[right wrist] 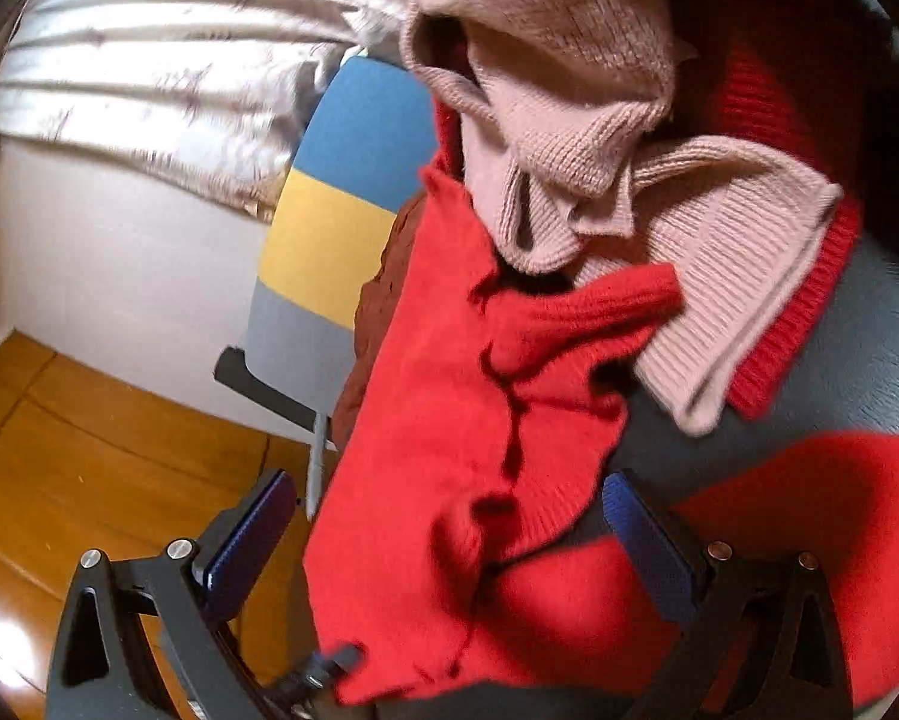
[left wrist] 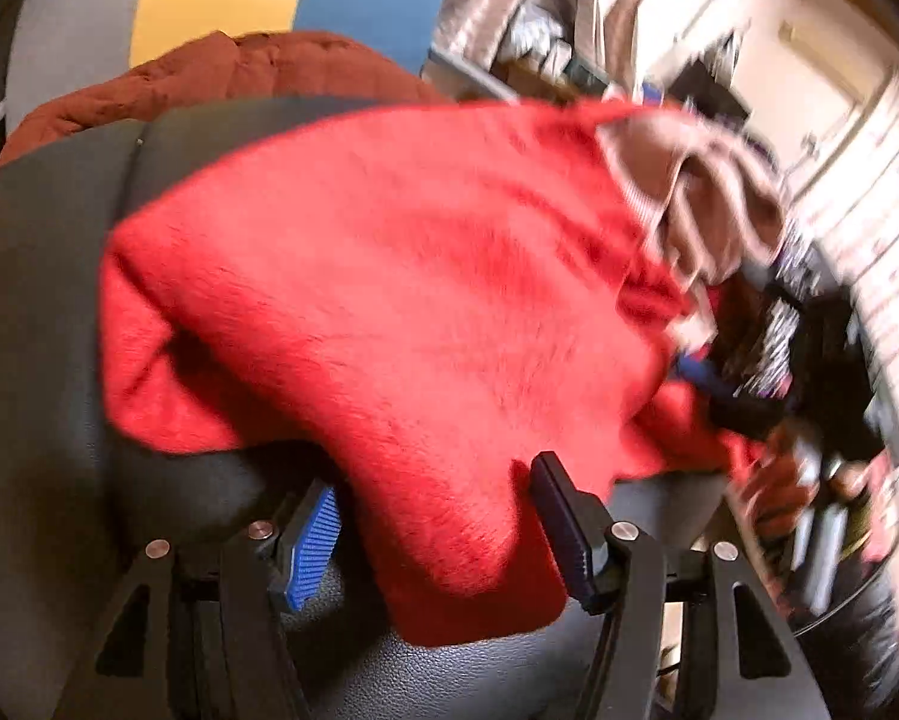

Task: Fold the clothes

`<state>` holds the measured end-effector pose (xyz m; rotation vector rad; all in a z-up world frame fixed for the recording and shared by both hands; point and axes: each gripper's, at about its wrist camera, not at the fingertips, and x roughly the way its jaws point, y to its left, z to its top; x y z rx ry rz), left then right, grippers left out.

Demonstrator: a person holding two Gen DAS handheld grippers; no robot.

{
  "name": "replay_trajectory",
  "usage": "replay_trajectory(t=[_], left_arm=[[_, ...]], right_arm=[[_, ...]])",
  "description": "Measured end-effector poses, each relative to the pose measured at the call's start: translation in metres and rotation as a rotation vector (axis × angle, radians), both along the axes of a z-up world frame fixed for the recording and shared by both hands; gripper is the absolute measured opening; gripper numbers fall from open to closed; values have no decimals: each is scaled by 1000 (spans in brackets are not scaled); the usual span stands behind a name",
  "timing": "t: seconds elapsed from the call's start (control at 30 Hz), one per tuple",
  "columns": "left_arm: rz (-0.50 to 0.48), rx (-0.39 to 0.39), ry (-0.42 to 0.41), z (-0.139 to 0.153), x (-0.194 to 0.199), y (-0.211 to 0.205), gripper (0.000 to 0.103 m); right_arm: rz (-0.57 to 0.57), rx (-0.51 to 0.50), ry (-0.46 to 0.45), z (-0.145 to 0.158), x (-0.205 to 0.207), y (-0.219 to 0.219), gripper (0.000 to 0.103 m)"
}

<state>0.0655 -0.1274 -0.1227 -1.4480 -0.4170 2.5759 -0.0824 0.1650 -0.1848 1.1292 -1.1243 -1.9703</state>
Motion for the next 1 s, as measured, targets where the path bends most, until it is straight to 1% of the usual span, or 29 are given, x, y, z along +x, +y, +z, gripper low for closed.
replay_trajectory(t=[0.03, 0.07, 0.1, 0.13, 0.17, 0.2, 0.23, 0.27, 0.3, 0.4, 0.5, 0.57, 0.6, 0.63, 0.73, 0.8, 0.9, 1.0], left_arm=[[-15, -26, -14, -3, -2, 6, 61], [-32, -63, -8, -4, 0, 12, 56], [-51, -113, 3, -5, 2, 19, 42], [-70, -150, 16, -5, 3, 24, 37], [-87, -184, 28, -5, 5, 28, 26], [-90, -176, 34, -3, 6, 27, 18], [-82, -144, 42, 0, 7, 23, 13], [-75, -110, 51, 3, 8, 19, 11], [-60, -62, 69, 9, 12, 11, 10], [-41, 63, 136, 29, 29, -11, 9], [-16, 213, 211, 53, 52, -37, 8], [0, 284, 260, 69, 70, -52, 8], [9, 318, 284, 76, 79, -59, 8], [23, 333, 304, 82, 89, -68, 8], [66, 378, 363, 100, 120, -93, 8], [109, 386, 390, 109, 136, -110, 8], [175, 398, 431, 123, 158, -136, 8], [240, 404, 467, 137, 178, -163, 8]], right_arm=[[2, 0, -10, 2, -4, -5, 103], [0, 15, -17, 1, -9, -9, 103], [-2, 34, -18, 6, -7, -8, 103], [11, 53, -14, 11, -6, -10, 103], [32, 73, -11, 13, -9, -16, 103], [58, 103, -13, 14, -12, -24, 103], [85, 128, -14, 14, -12, -30, 103], [113, 143, -10, 12, -10, -34, 103], [146, 123, -13, 11, -8, -38, 103], [259, -13, -36, 6, 1, -53, 103], [355, -182, -57, 5, 17, -69, 103], [418, -277, -58, 9, 31, -81, 103], [447, -305, -49, 12, 38, -86, 103], [479, -325, -36, 18, 46, -93, 103], [573, -357, 4, 42, 64, -114, 103], [626, -372, 54, 64, 74, -127, 103], [725, -382, 167, 114, 81, -157, 103], [801, -392, 321, 171, 82, -195, 103]])
